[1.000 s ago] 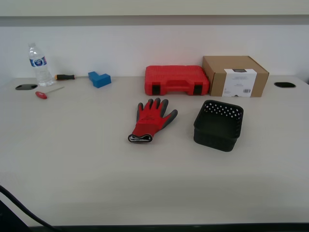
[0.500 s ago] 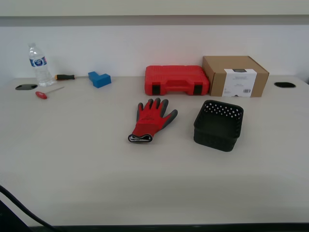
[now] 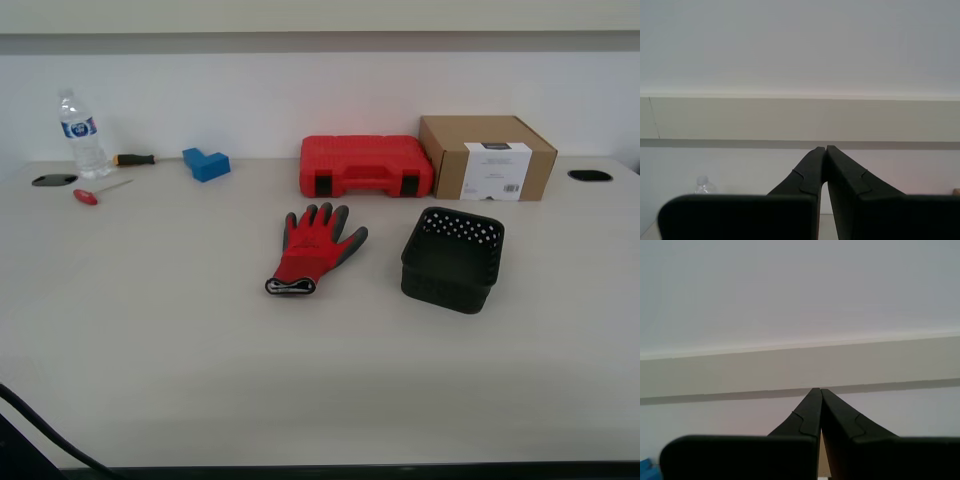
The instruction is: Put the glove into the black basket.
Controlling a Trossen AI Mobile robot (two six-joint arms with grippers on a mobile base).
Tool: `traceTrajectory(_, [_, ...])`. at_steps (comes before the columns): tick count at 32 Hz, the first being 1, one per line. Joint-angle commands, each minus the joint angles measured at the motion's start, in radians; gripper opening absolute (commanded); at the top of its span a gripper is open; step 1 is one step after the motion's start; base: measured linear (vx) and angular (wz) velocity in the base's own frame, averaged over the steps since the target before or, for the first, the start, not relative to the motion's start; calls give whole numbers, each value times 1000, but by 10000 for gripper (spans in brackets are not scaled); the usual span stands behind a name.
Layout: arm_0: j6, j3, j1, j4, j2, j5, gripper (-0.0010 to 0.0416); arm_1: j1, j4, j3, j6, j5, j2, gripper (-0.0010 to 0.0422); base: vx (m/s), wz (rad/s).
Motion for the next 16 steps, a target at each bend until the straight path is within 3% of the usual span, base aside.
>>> traceTrajectory(1, [2,69,20,-64,38,-73,0,0,4,1,0,-1,0,0,0,0])
traceTrajectory(4, [2,180,68,-186,114,-124,0,0,4,1,0,-1,0,0,0,0])
traceTrajectory(7, [-2,267,122,-266,198,-127,0,0,4,1,0,-1,0,0,0,0])
traceTrajectory(14, [-19,346,257,-297,396,-130,0,0,3,1,0,-1,0,0,0,0])
traceTrajectory(16, [-18,351,299,-296,456,-151,0,0,2,1,0,-1,0,0,0,0])
